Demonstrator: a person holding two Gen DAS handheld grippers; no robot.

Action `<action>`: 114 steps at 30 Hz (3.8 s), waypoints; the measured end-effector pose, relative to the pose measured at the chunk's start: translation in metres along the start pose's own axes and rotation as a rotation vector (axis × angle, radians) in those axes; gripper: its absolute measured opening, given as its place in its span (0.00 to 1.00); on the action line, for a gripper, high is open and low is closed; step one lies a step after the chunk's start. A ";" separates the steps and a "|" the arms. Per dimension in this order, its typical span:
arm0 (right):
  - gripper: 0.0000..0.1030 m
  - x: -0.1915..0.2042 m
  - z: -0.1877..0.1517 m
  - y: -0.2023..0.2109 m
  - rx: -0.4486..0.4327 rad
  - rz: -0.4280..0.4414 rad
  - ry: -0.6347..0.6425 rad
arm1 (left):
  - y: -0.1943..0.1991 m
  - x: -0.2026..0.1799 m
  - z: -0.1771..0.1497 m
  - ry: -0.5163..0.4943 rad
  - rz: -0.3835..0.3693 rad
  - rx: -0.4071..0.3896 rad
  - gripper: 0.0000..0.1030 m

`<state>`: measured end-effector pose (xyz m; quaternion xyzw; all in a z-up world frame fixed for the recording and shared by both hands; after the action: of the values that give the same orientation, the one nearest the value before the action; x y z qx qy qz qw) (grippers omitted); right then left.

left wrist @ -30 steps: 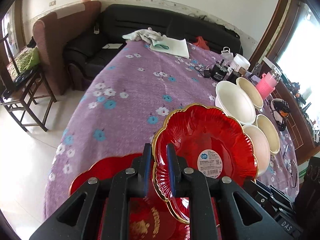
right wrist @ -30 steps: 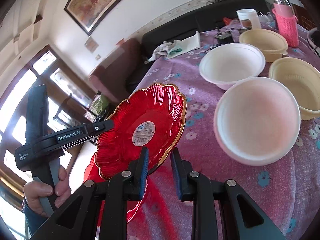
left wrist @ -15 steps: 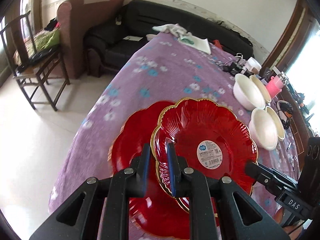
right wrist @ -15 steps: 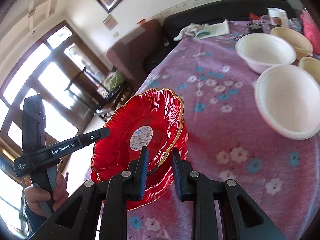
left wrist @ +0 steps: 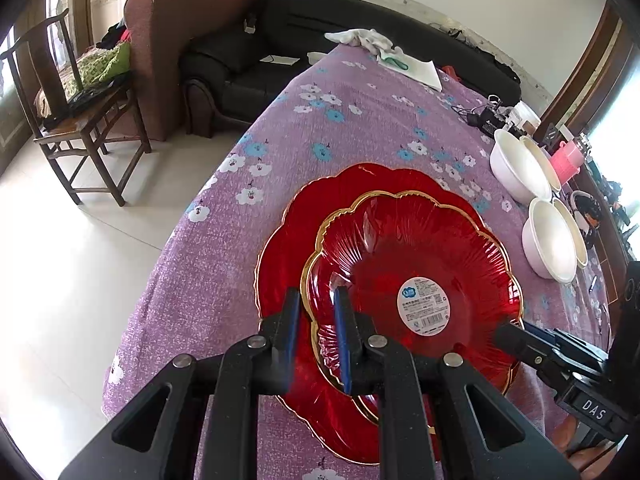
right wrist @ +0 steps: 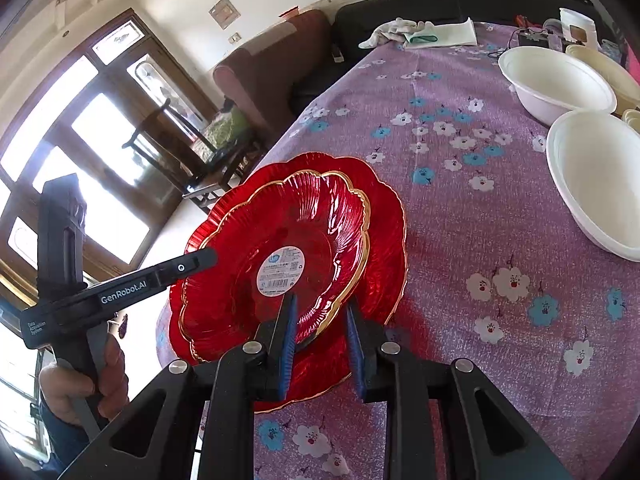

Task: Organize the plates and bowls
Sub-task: 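Lower the gold-rimmed plate onto the 'THE WEDDING' plate and open the left tool, then move the left tool to the large white bowl and grasp its rim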

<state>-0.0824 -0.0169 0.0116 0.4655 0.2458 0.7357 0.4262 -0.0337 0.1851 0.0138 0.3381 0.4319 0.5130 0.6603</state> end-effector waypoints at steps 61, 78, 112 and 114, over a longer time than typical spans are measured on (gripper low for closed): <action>0.55 -0.168 -0.004 0.158 -0.298 -0.139 -0.233 | 0.004 -0.209 -0.012 -0.310 -0.084 -0.045 0.51; 0.33 -0.215 -0.005 0.146 -0.363 -0.096 -0.238 | -0.084 -0.254 0.036 -0.172 -0.062 -0.075 0.47; 0.14 -0.156 -0.074 0.145 -0.204 -0.102 -0.186 | -0.043 -0.227 -0.064 -0.293 -0.162 0.004 0.15; 0.14 -0.149 -0.074 0.145 -0.213 -0.184 -0.149 | -0.041 -0.228 -0.064 -0.302 -0.148 -0.026 0.18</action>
<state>-0.1758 -0.2165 0.0182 0.4466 0.1757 0.6788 0.5558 -0.0998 -0.0453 0.0027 0.3702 0.3450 0.4120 0.7578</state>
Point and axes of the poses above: each gripper's, at about its wrist camera, not at the fingertips, and y roughly against the way its jaws point, x to its left, z to its top, the point moved 4 cm from there along -y, roughly the way its jaws point, and after that the axes turned 7 degrees about x, right-handed, at the moved point
